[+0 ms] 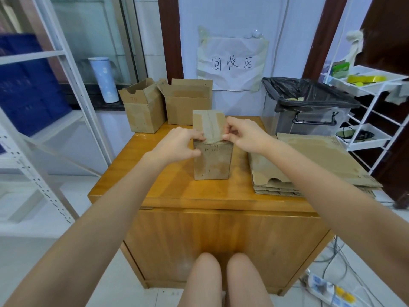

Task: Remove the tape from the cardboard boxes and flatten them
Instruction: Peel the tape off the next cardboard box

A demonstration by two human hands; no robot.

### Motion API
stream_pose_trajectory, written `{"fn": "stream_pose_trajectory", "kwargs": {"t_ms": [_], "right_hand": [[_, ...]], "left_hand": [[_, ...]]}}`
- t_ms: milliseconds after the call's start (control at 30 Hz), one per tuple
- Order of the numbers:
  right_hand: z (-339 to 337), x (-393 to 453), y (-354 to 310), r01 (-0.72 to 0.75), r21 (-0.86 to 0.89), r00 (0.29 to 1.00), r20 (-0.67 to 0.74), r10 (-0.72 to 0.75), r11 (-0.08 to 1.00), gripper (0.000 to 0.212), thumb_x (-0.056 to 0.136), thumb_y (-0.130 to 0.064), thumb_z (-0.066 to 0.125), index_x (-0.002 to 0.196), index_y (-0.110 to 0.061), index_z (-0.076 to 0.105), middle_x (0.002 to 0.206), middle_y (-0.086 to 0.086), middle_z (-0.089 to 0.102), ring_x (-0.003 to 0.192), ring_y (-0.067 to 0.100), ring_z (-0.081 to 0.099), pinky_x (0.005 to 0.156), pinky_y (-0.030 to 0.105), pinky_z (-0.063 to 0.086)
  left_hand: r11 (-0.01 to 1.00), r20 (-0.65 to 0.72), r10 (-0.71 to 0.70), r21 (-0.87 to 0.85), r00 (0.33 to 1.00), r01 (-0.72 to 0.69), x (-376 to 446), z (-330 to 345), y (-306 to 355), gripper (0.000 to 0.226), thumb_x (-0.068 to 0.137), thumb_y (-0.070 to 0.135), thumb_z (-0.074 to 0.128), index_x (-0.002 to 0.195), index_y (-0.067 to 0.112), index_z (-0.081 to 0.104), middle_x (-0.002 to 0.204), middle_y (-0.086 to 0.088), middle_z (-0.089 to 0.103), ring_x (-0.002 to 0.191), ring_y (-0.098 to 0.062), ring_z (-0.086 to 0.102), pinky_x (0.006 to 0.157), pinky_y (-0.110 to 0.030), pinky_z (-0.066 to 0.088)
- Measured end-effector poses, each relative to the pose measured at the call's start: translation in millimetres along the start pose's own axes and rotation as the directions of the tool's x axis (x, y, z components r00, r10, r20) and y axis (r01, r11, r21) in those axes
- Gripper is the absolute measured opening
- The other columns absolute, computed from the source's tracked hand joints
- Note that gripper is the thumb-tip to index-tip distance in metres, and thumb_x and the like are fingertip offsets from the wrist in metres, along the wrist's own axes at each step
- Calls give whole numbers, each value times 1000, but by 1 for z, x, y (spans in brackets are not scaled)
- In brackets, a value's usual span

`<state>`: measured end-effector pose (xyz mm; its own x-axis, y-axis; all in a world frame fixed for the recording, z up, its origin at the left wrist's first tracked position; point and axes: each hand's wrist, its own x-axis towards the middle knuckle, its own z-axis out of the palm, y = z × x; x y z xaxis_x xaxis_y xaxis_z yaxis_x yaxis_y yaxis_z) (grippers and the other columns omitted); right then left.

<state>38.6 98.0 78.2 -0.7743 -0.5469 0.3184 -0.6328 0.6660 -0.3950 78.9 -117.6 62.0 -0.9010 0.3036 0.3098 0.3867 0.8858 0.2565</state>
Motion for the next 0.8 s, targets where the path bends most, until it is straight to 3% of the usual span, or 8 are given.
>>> {"fn": "stream_pose_trajectory", "kwargs": {"t_ms": [300,433,533,700,800], "right_hand": [[1,2,-5,4,-40,1000,0,-4,999,9,93,-19,61,95,-11,57,92,3,69,87,18,62,81,30,47],[1,3,-7,2,-38,1000,-1,-2,999,11,93,-19,61,97,-9,58,88,-1,66,83,16,60,76,25,44],[0,3,-4,-17,15,1000,-7,17,1000,10,92,-20,62,94,-11,57,90,-1,68,85,16,63,81,30,49],[1,1,-4,-34,45,999,-3,34,998,9,92,-20,62,90,-15,55,91,2,69,87,19,64,85,35,50],[1,2,-5,-44,54,999,-1,44,998,10,92,-20,62,91,-13,55,93,4,69,88,20,65,86,36,50]], "left_hand": [[995,72,6,99,997,-13,6,-9,7,48,79,15,69,127,15,62,135,-2,58,126,-18,52,106,-32,39],[993,103,5,113,995,-17,9,-17,7,42,81,12,66,123,16,65,122,-1,66,113,-18,58,94,-27,45],[988,176,19,150,984,-46,16,-26,9,38,83,10,64,120,16,67,112,1,67,104,-16,59,83,-21,41],[982,288,28,169,957,-79,27,-38,7,31,80,9,65,108,21,70,110,0,68,99,-17,60,89,-37,51],[984,342,24,158,939,-83,34,-45,10,28,82,6,63,102,23,71,107,3,68,102,-15,60,91,-35,51]]}}
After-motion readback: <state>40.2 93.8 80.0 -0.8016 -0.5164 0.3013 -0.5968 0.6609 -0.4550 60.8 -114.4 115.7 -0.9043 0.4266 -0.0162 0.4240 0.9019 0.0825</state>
